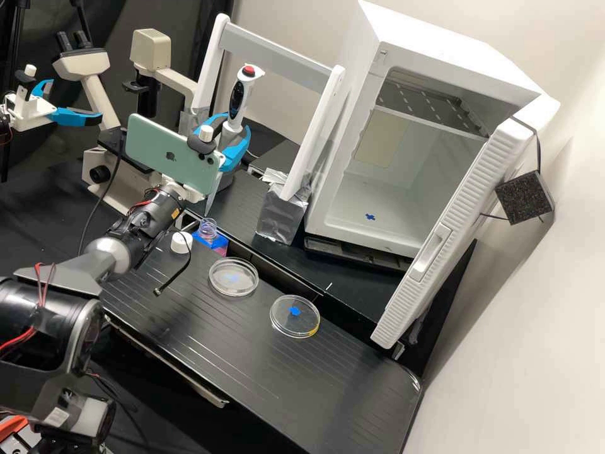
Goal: Use the pipette
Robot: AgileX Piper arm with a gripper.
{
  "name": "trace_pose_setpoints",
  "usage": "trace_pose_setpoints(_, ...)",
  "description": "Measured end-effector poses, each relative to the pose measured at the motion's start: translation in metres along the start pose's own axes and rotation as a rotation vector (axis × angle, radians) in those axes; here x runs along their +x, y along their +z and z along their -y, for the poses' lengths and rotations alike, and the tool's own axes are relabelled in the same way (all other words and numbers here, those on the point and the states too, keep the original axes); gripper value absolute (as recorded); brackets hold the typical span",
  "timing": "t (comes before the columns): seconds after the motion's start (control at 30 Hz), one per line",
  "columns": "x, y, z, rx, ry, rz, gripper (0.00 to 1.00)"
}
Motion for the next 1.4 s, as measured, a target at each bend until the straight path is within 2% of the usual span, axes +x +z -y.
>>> trace_pose_setpoints(0.13,-0.004,0.003,0.009,-0.034,-0.007,-0.008,0.0)
trace_pose_setpoints(0.4,-0.004,0.009,0.007,-0.06,0.005,-0.007,0.0)
trace_pose_setpoints(0.7,-0.005,0.013,-0.008,-0.017,0.018,0.019,0.0)
trace_pose_setpoints(1.2,-0.008,0.016,0.001,-0.017,-0.013,0.029,0.0)
trace_pose_setpoints(1.3,-0.01,0.016,0.006,-0.025,-0.012,0.03,0.0)
trace_pose_setpoints(1.4,-0.012,0.016,0.013,-0.067,0.003,0.025,0.0)
